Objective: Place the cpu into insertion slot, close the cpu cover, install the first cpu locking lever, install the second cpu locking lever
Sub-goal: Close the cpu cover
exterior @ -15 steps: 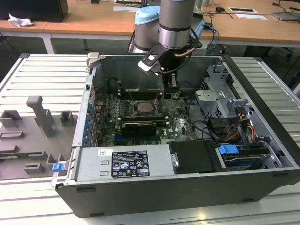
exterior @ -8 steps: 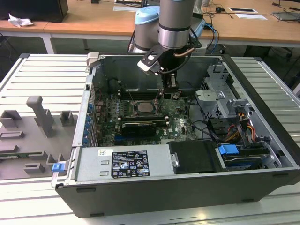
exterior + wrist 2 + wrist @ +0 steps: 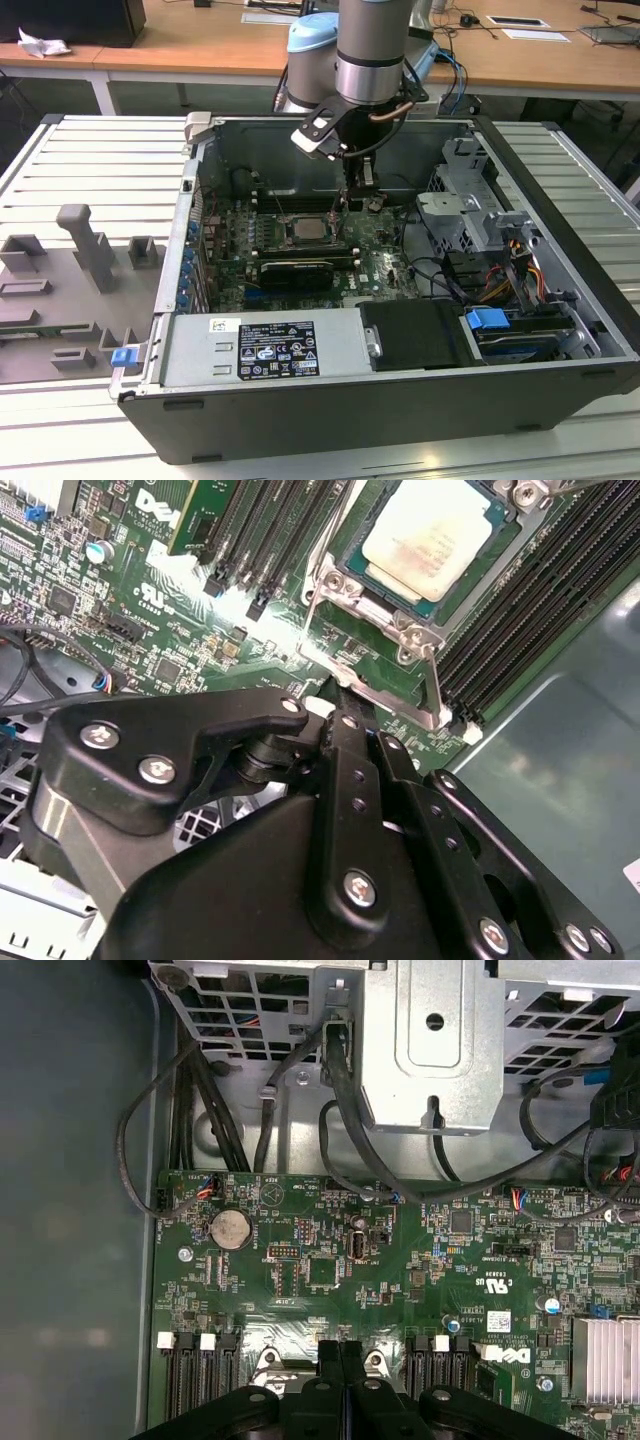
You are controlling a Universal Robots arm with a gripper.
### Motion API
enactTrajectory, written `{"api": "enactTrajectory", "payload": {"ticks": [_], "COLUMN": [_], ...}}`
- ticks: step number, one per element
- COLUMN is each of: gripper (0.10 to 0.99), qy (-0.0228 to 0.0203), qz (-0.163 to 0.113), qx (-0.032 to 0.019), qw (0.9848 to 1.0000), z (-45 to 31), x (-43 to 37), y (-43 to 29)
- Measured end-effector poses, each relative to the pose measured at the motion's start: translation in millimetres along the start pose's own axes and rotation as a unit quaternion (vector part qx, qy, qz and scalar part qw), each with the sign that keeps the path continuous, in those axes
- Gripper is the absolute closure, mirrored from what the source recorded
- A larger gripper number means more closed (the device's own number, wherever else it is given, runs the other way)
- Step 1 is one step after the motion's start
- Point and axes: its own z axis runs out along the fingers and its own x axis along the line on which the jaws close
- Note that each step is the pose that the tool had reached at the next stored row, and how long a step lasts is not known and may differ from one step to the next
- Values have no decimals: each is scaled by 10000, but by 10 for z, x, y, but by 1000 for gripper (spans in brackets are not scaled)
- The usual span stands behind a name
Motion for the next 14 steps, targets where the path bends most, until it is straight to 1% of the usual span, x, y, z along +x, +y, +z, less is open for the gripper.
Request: {"api": "enactTrajectory", "payload": {"ticks": [10,14], "gripper": [980,980], "qy": [0,0], "qz": [0,0], "qx": [0,0], "qw": [10000,10000], "z": [-3,-6], "x": [2,5], "y": [-57,-138]}}
